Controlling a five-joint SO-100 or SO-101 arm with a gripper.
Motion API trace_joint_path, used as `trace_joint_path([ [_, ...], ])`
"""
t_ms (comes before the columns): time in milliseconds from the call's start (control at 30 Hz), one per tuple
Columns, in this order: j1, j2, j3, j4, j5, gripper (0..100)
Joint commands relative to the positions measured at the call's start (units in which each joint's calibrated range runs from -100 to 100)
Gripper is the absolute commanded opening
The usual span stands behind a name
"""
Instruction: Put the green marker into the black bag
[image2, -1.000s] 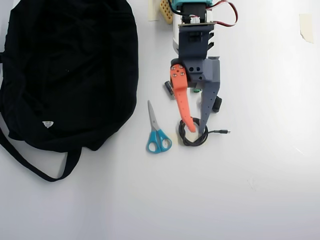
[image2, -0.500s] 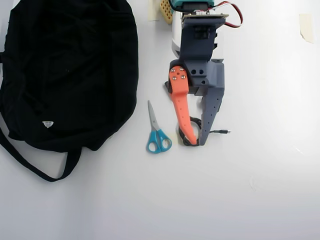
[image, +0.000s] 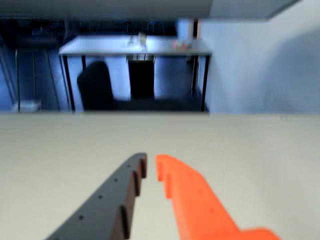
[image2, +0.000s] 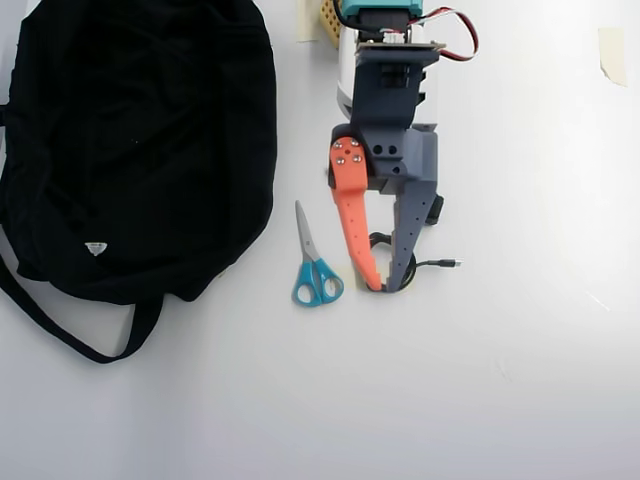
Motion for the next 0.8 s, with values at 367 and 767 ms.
trace_joint_path([
  [367,-2.8,-19.0,9.8,33.0,-0.3,2],
  [767,-10.2,-21.0,15.2,62.0,-3.2,2],
])
